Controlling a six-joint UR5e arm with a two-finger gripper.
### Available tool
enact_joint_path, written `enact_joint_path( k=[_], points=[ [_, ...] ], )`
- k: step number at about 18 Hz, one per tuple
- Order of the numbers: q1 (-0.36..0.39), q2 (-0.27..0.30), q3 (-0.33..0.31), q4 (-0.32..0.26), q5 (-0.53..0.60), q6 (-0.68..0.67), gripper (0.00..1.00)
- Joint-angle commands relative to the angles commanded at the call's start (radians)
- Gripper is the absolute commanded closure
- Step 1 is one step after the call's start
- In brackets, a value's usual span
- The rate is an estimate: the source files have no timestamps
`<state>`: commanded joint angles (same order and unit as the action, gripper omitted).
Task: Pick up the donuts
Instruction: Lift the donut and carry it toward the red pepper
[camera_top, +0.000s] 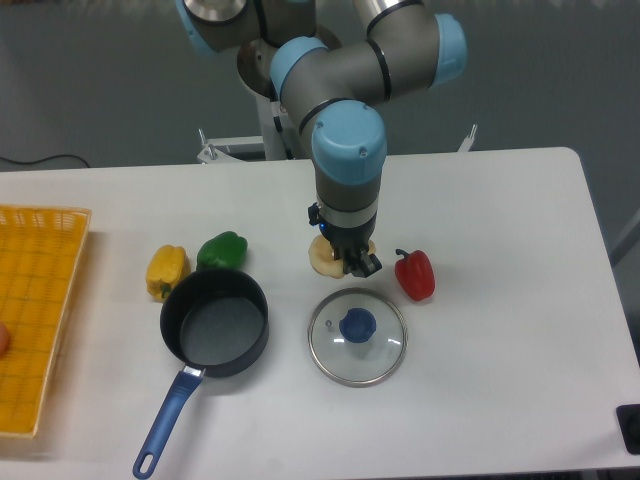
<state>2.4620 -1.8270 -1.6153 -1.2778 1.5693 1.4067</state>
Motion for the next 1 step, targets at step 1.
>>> enact_joint_path(
  k=[1],
  points=[
    [0.002,0.002,0.0,-0.002,-0.002,0.0,0.69]
  ],
)
